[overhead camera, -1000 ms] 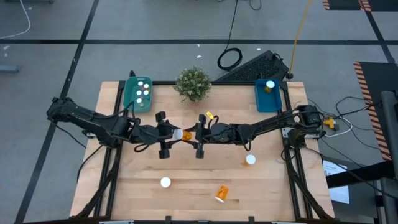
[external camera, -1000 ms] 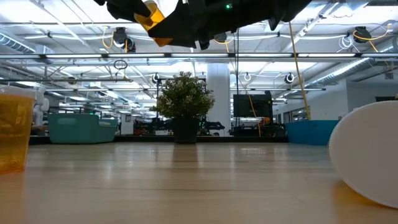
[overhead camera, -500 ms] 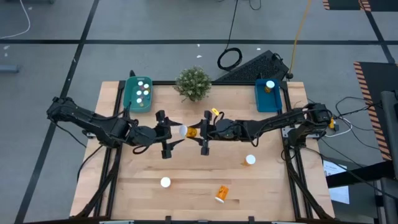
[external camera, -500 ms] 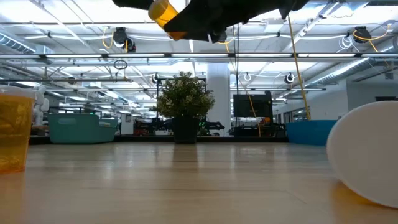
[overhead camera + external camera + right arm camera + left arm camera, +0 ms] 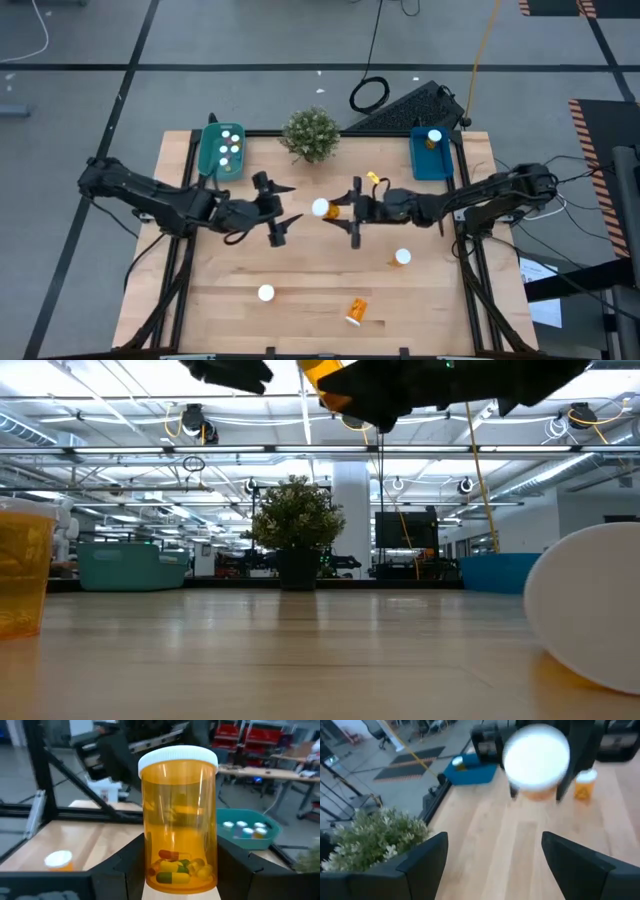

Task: Pick and place medicine bottles into bin by pill shape (circle, oval)
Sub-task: Put the big orange pill bottle into the blue bin

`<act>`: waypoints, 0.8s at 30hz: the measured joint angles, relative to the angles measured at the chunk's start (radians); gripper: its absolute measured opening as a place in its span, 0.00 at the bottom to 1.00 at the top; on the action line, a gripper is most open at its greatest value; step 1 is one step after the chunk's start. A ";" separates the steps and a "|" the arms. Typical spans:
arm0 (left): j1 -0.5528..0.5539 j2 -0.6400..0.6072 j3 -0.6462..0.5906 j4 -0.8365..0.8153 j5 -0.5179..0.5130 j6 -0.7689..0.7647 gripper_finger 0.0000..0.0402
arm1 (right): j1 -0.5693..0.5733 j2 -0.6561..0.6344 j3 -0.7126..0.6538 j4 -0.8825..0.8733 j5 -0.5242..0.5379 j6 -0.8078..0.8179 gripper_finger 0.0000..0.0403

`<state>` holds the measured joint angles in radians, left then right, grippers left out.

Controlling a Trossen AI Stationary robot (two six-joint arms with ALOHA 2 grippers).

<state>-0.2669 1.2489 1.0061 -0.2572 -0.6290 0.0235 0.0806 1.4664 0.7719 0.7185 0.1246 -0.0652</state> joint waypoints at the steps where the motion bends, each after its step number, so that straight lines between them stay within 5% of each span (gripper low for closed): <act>1: 0.011 0.017 0.000 0.033 0.001 0.006 0.81 | -0.004 -0.011 -0.016 0.016 -0.005 -0.006 0.44; 17: 0.142 0.233 0.001 0.541 0.292 0.145 0.81 | -0.051 -0.070 -0.178 0.297 -0.050 -0.075 0.44; 24: 0.162 0.317 0.001 0.717 0.332 0.210 0.81 | -0.073 -0.070 -0.193 0.292 -0.052 -0.094 0.44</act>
<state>-0.1053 1.5656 1.0073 0.4602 -0.2968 0.2334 0.0078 1.3964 0.5785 1.0107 0.0730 -0.1589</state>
